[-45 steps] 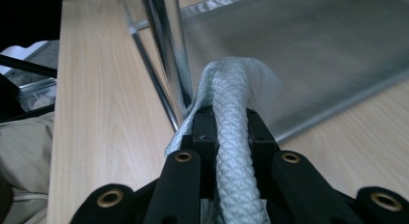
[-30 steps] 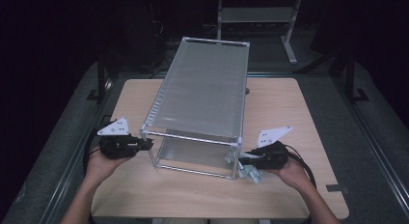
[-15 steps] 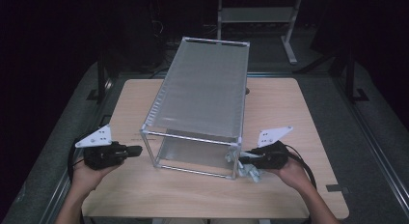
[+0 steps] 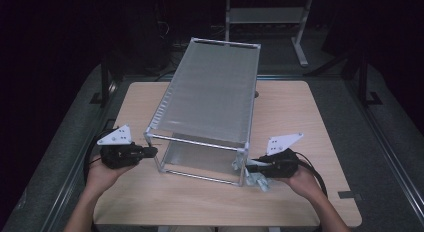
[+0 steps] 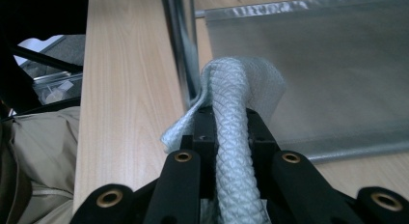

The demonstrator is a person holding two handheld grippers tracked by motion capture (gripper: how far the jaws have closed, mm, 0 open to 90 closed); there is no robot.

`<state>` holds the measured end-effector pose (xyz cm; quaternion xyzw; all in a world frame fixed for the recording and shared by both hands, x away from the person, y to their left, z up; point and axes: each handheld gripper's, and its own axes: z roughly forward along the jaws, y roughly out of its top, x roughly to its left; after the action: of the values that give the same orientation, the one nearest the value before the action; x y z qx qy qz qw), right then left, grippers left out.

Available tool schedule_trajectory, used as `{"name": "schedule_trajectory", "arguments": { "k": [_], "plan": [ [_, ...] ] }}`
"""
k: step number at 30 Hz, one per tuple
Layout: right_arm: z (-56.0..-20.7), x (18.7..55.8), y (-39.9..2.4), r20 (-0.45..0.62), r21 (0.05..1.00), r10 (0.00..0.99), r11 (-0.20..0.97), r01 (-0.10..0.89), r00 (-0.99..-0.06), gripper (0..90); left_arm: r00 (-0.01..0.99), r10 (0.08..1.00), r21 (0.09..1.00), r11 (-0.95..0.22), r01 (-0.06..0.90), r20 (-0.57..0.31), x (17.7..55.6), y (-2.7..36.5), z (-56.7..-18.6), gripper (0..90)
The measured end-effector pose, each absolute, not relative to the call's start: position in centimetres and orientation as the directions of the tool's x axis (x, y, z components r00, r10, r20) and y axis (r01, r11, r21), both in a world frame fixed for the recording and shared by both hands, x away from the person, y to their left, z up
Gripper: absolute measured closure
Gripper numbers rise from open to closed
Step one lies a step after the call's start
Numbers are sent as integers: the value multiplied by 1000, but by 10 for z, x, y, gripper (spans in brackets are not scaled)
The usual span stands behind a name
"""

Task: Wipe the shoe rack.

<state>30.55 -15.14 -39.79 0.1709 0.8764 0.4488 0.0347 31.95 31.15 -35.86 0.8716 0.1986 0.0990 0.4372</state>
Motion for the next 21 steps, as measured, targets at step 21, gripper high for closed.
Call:
{"name": "schedule_trajectory", "arguments": {
  "k": [21],
  "plan": [
    [-401,298,-92,100,806,197,558,196,-975,790,850,526,773,-539,335,-2,365,339,-351,813]
  ]
}}
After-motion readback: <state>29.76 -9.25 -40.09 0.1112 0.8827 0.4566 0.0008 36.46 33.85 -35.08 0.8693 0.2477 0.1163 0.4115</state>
